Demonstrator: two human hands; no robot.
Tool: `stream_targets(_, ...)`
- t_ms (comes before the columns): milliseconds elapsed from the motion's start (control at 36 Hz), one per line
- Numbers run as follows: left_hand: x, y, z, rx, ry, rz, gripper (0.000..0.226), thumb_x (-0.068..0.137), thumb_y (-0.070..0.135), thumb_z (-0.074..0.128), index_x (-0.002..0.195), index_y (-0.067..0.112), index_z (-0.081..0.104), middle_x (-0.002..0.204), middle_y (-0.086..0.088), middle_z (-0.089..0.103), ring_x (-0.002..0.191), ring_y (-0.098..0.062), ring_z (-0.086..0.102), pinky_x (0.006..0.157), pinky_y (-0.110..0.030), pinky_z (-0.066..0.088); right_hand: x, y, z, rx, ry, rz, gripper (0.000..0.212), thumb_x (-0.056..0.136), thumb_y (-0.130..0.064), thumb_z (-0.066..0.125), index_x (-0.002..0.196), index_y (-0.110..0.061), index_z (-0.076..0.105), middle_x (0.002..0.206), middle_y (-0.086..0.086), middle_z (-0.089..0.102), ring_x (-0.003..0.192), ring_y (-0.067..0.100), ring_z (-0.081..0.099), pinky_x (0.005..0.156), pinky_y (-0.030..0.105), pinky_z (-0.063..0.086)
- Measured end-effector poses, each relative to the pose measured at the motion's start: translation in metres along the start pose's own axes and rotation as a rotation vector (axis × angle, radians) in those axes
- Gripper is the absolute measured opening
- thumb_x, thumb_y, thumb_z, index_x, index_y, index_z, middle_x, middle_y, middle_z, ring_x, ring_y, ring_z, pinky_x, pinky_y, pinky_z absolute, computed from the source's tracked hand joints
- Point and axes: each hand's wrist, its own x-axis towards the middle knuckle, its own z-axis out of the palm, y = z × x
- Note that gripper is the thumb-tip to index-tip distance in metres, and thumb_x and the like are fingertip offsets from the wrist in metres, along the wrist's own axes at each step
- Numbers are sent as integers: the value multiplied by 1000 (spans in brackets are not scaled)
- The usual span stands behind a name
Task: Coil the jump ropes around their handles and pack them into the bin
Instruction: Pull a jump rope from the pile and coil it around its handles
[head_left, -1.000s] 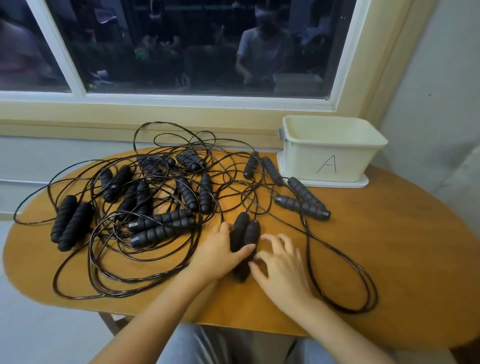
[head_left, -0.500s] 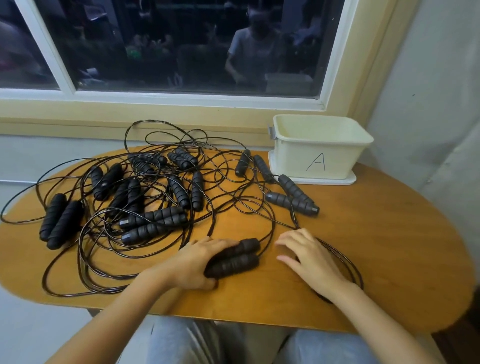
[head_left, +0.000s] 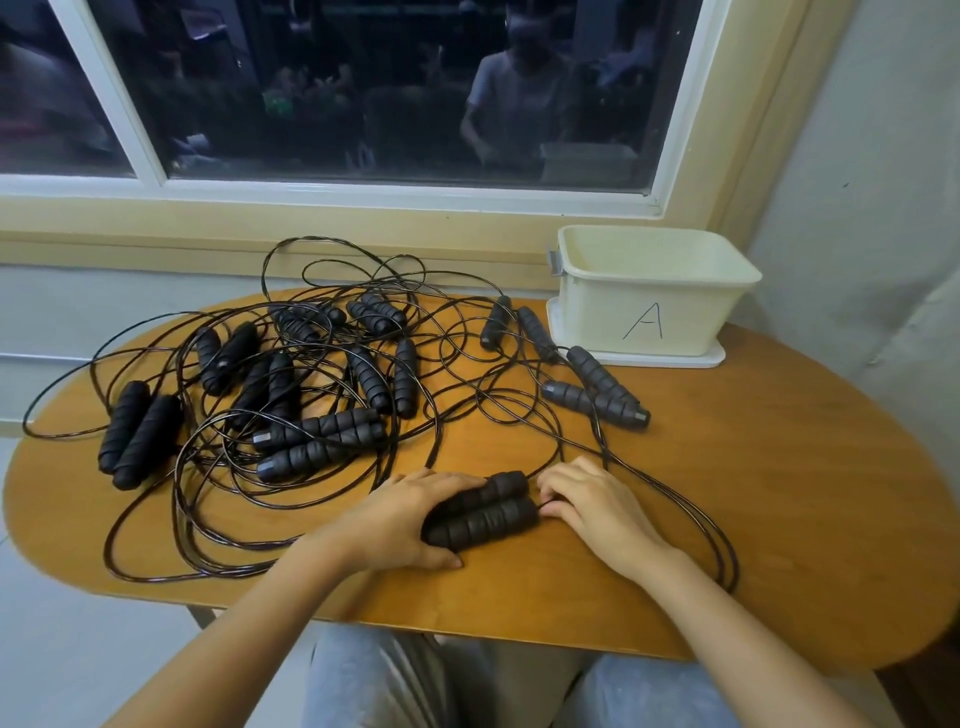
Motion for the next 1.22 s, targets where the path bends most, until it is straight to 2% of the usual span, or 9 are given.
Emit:
stream_targets(194, -2, 2, 7, -4, 57, 20, 83, 83, 49, 70, 149, 46, 20, 145, 16, 37, 122, -4, 35, 105, -32, 39, 0, 2, -3, 34, 10, 25, 15, 94, -30, 62, 106, -21, 66, 105, -19, 52, 99, 2, 49, 86, 24, 45)
stream_targets(417, -12, 10, 23, 215, 121, -27, 80, 97, 56, 46, 154, 38, -7, 155, 4, 21, 138, -13, 23, 117, -30, 24, 14, 14, -4, -203, -60, -16, 62, 95, -31, 61, 151, -22, 37, 151, -2, 36, 134, 14, 36, 104, 28, 43)
stream_targets(500, -11, 15, 23, 274, 122, -45, 75, 100, 52, 38, 155, 33, -10, 156, -2, 20, 140, -18, 24, 117, -31, 23, 20, 19, -7, -290, -108, -65, 49, 97, -33, 57, 144, -21, 48, 153, -1, 37, 142, 18, 29, 112, 36, 37)
stream_targets(583, -13, 9, 19, 329, 199, -24, 75, 93, 54, 30, 156, 28, -1, 148, -8, 37, 128, -22, 45, 106, -33, 42, 23, 22, -15, -252, -108, -75, 39, 99, -35, 52, 135, -20, 55, 144, -2, 46, 139, 17, 34, 111, 32, 34)
stream_targets(750, -7, 0, 21, 417, 331, 16, 81, 86, 45, 65, 152, 17, 28, 123, -11, 60, 100, -22, 63, 78, -31, 57, 13, 28, -30, -203, -128, 27, 27, 101, -40, 48, 120, -24, 58, 125, -9, 52, 118, 9, 49, 98, 22, 41)
stream_targets(889, 9, 22, 18, 356, 268, -23, 75, 100, 42, 49, 158, 21, 6, 147, -13, 40, 127, -28, 47, 105, -37, 43, -6, 30, -34, -257, -60, 46, 27, 101, -41, 47, 114, -23, 61, 112, -11, 58, 113, 6, 50, 104, 22, 36)
stream_targets(1000, 25, 33, 20, 359, 274, -50, 71, 103, 43, 41, 158, 23, 0, 149, -10, 35, 130, -24, 40, 109, -34, 36, -16, 37, -31, -278, 57, 34, 19, 98, -39, 52, 85, -25, 52, 86, -10, 57, 90, 11, 57, 108, 33, 42)
stream_targets(1111, 32, 32, 24, 341, 265, -72, 69, 103, 44, 39, 158, 24, 1, 149, -7, 34, 129, -23, 39, 110, -34, 35, -26, 40, -35, -298, 187, 33, 22, 92, -35, 64, 75, -22, 58, 66, -12, 52, 63, 11, 53, 67, 26, 46)
stream_targets(1222, 34, 27, 26, 329, 255, -86, 70, 103, 45, 39, 158, 26, 0, 150, -7, 33, 130, -24, 38, 110, -35, 36, -33, 47, -37, -324, 252, -9, 30, 88, -42, 59, 64, -25, 52, 56, -15, 42, 49, 5, 39, 61, 22, 37)
